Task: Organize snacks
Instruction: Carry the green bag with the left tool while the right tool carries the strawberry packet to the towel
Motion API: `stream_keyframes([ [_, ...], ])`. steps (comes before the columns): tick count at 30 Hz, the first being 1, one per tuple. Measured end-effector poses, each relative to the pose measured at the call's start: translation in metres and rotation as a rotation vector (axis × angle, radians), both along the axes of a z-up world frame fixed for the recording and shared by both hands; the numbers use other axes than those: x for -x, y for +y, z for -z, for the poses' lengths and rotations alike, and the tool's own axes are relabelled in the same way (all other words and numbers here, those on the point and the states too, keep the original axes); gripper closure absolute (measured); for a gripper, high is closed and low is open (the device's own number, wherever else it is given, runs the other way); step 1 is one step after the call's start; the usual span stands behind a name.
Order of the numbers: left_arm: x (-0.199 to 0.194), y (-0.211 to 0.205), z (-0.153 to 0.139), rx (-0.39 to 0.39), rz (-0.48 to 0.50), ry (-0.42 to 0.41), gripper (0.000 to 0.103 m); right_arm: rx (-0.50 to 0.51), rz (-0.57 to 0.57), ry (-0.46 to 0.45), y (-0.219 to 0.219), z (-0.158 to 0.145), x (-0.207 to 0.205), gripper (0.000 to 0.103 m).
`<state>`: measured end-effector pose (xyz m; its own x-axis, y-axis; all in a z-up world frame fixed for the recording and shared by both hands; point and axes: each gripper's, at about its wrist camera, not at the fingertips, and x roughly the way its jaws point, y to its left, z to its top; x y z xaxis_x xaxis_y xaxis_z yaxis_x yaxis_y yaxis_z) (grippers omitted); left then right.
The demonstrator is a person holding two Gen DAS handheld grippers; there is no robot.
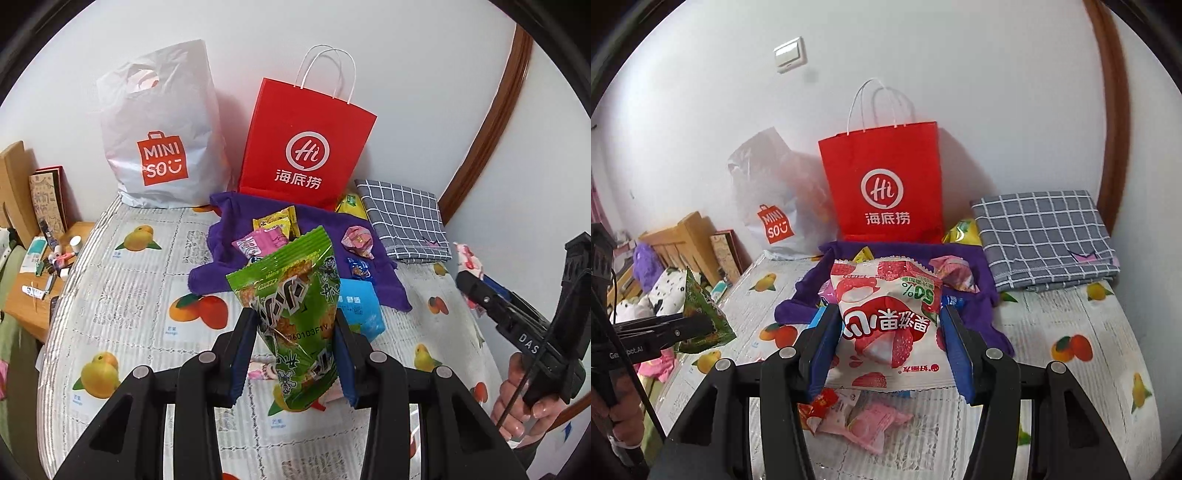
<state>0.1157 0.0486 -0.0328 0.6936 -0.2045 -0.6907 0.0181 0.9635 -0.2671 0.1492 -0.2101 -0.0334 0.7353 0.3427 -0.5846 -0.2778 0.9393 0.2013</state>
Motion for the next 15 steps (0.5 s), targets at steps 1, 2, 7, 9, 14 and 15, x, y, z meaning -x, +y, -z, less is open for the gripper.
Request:
stream_keyframes([
  [1,-0.002,-0.002,0.0,0.002,-0.004,-0.001,0.065,-0.005,-0.011,0.002,0.0,0.0,-0.003,0.049],
  [2,-0.004,-0.003,-0.001,0.004,-0.008,-0.003,0.065,-0.008,-0.02,0.003,0.0,0.001,-0.006,0.049],
  [7,-0.011,-0.006,-0.003,0.008,-0.037,-0.005,0.065,-0.01,-0.039,0.001,-0.003,0.002,-0.019,0.049],
  [9,-0.014,-0.006,-0.004,0.012,-0.049,-0.006,0.065,-0.015,-0.049,0.004,-0.004,0.003,-0.024,0.049],
  [14,-0.019,-0.005,-0.003,0.023,-0.061,-0.005,0.065,-0.015,-0.059,0.012,-0.004,0.004,-0.03,0.049],
  [15,-0.02,-0.005,-0.002,0.022,-0.064,-0.005,0.065,-0.015,-0.06,0.012,-0.005,0.005,-0.029,0.049],
])
